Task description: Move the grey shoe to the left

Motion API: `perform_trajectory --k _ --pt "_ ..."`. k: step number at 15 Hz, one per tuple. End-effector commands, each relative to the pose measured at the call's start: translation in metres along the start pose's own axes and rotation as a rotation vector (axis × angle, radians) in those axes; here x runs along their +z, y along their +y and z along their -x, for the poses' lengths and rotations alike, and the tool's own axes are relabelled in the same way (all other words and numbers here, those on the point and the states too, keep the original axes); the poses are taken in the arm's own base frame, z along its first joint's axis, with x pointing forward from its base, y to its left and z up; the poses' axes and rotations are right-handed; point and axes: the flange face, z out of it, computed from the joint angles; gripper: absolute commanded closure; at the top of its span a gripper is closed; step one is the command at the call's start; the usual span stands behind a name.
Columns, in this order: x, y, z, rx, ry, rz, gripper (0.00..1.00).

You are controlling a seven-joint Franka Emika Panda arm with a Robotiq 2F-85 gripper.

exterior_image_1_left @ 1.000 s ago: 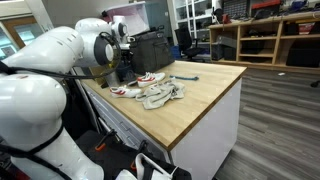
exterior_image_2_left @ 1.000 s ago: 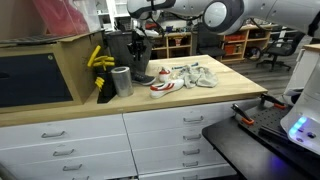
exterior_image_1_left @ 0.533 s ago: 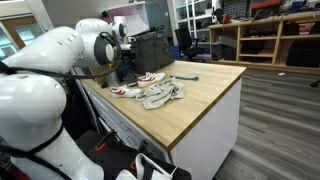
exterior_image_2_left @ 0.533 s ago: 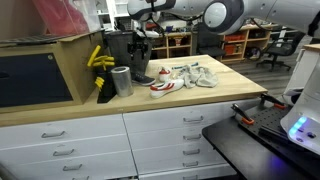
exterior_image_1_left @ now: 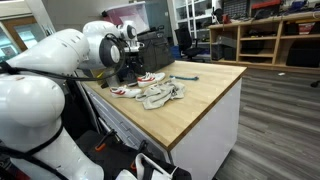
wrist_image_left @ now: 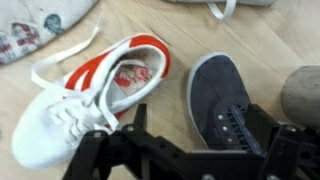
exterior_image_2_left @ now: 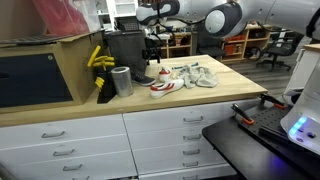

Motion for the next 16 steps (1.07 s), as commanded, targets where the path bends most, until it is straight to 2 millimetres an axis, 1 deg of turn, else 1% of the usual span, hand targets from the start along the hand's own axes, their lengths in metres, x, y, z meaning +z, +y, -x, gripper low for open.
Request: perform_trajectory --k 1,3,6,8,10,11,13,14,16 --pt "0.003 0.036 0.014 -0.021 -0.098 0.016 0.0" --pt "0.006 0.055 0.018 0.011 -0.122 0.044 0.0" --pt "0.01 0.07 0.023 0.063 -0.155 0.058 0.0" --pt "0.015 0.068 0.025 0.059 -0.184 0.058 0.0" --pt "0.019 0.062 0.025 0.058 -0.194 0.073 0.0" --pt "0.023 0.057 0.026 0.047 -0.21 0.051 0.0" --pt "0.028 0.047 0.034 0.006 -0.283 -0.057 0.0" --pt "0.031 0.054 0.028 0.021 -0.237 -0.002 0.0" --pt "0.034 0.047 0.031 0.008 -0.269 -0.031 0.0"
